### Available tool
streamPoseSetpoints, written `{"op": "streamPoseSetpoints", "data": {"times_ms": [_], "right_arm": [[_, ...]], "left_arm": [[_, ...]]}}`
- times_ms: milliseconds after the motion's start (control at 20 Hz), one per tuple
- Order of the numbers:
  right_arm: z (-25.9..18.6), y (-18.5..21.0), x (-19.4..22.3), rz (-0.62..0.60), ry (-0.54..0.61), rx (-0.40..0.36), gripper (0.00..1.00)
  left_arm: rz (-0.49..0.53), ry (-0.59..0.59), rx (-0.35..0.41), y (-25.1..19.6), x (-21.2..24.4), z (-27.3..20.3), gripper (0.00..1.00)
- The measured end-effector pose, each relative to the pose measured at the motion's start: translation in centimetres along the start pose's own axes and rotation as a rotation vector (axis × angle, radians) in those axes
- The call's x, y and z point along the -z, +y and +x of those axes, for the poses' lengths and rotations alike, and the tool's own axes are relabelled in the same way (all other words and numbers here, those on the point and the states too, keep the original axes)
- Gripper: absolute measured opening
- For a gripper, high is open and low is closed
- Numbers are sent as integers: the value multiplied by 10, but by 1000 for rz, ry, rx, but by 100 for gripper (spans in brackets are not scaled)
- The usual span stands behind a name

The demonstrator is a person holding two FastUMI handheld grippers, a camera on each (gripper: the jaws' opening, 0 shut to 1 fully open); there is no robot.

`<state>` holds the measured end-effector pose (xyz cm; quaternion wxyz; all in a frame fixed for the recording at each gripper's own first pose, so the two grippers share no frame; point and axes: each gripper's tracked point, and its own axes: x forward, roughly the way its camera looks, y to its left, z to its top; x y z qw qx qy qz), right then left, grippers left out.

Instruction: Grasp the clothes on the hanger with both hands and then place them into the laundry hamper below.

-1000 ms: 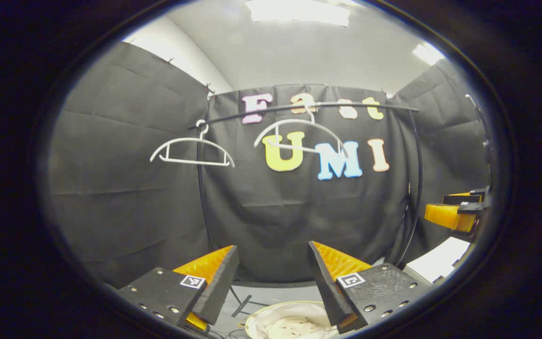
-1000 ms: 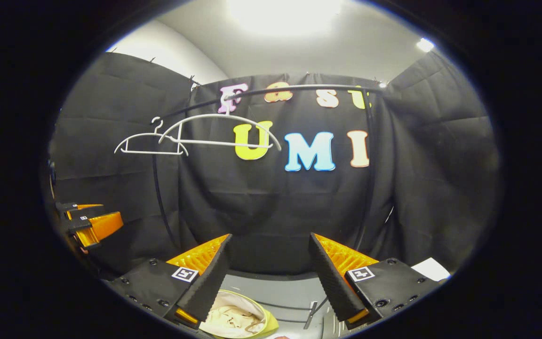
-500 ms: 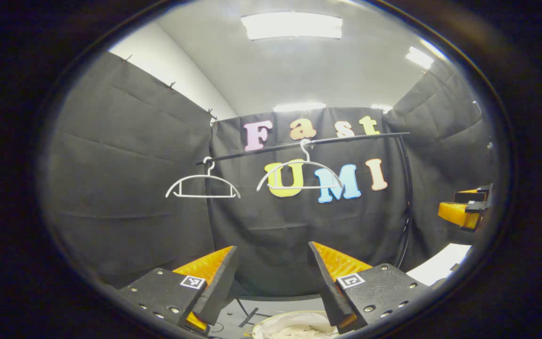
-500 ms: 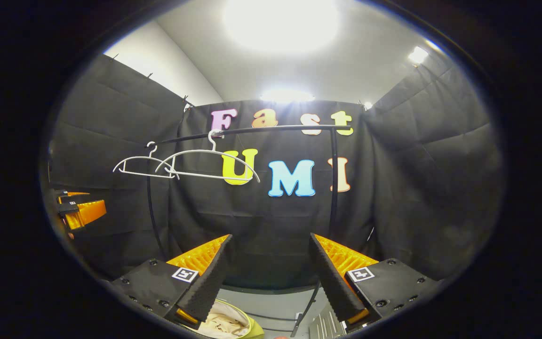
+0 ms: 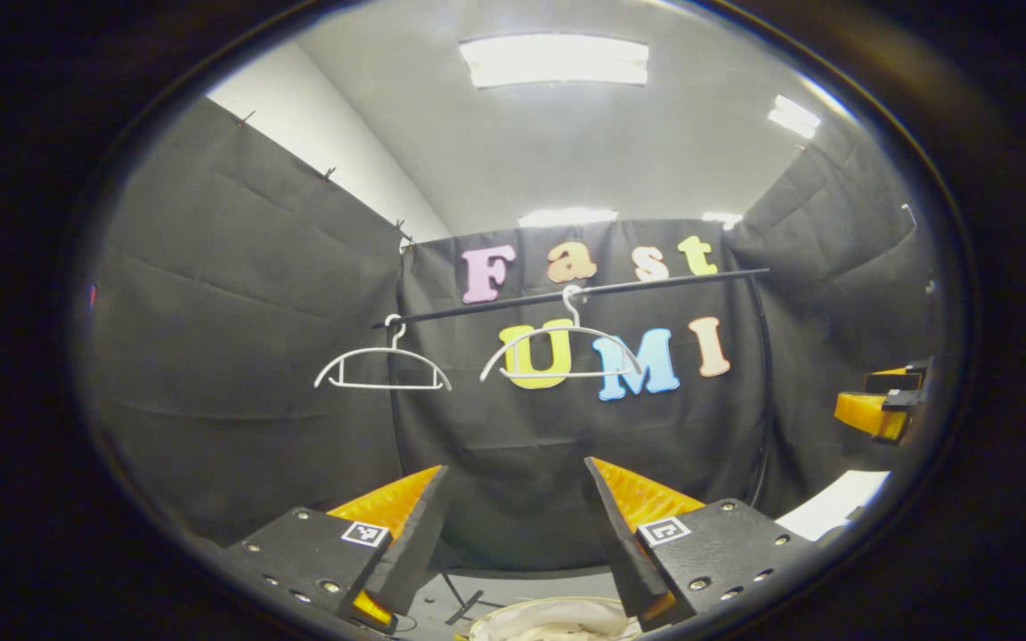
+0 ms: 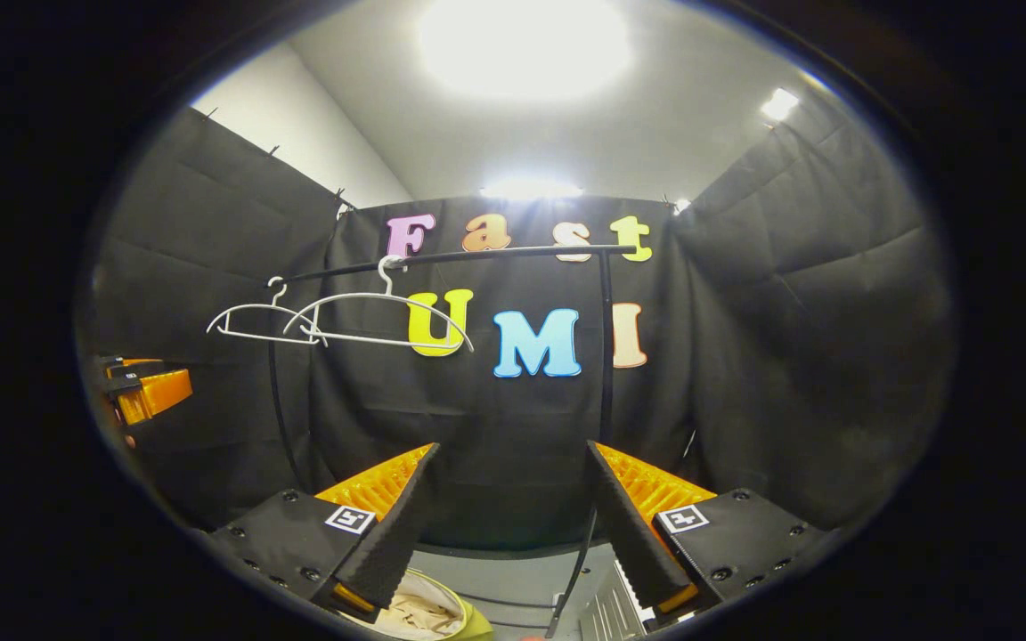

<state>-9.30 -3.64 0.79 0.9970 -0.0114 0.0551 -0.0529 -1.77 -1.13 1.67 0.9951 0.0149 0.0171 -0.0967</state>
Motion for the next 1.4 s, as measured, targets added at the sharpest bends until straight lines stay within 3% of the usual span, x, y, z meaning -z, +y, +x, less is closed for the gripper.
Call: {"op": "streamPoseSetpoints", "data": {"times_ms": [1400], "right_arm": [[18,-8,0,-4,-12,20,96]], "left_arm": [[-9,5,24,-9,12,8,87]]}}
